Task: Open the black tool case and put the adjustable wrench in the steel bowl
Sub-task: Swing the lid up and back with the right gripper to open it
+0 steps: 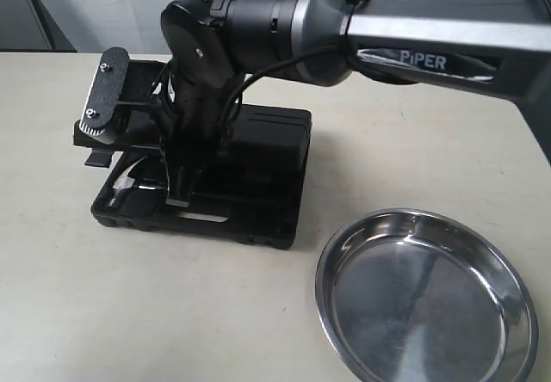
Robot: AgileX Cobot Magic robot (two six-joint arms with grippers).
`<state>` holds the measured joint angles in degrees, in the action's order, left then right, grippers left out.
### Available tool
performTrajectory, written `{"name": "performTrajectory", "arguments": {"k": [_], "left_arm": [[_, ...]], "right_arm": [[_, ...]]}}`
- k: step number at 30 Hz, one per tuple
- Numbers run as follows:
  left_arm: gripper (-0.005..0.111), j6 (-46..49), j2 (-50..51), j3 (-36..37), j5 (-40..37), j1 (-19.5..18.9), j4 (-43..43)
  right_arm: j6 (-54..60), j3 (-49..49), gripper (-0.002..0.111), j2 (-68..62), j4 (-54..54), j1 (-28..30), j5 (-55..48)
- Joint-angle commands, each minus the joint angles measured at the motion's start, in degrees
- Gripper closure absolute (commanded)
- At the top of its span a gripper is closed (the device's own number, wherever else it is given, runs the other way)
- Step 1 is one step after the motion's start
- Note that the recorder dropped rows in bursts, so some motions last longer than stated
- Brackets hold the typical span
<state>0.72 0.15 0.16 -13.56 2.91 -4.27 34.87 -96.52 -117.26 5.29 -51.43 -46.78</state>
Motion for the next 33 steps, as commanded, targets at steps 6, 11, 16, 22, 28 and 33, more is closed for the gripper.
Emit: {"name": "performTrajectory", "arguments": {"k": [6,11,16,22,28,33], "left_arm": [[0.107,-0.1,-0.1,-0.2,-0.1,0.1,0.2],[0.107,-0.1,-0.1,-0.2,-0.1,0.1,0.2],[0.107,-0.1,-0.1,-0.2,-0.1,0.1,0.2],[0.107,-0.1,-0.1,-0.2,-0.1,0.1,0.2],[0.107,-0.1,-0.1,-0.2,-0.1,0.1,0.2],[0.107,-0.1,-0.1,-0.2,-0.1,0.1,0.2]], "right_arm": [[1.2,-0.9,0.109,1.5,0.2,0.0,-1.0],[1.2,-0.9,0.109,3.2,-2.1,0.0,-1.8],[1.2,-0.9,0.109,4.9,-5.9,0.0,-5.4],[2.0,-0.9,0.109,5.0,-10.1,0.0,-8.3],[3.0,-0.9,0.109,6.4,-8.8,0.0,-7.8],[3.0,-0.9,0.109,7.9,-4.4,0.0,-5.4]]}}
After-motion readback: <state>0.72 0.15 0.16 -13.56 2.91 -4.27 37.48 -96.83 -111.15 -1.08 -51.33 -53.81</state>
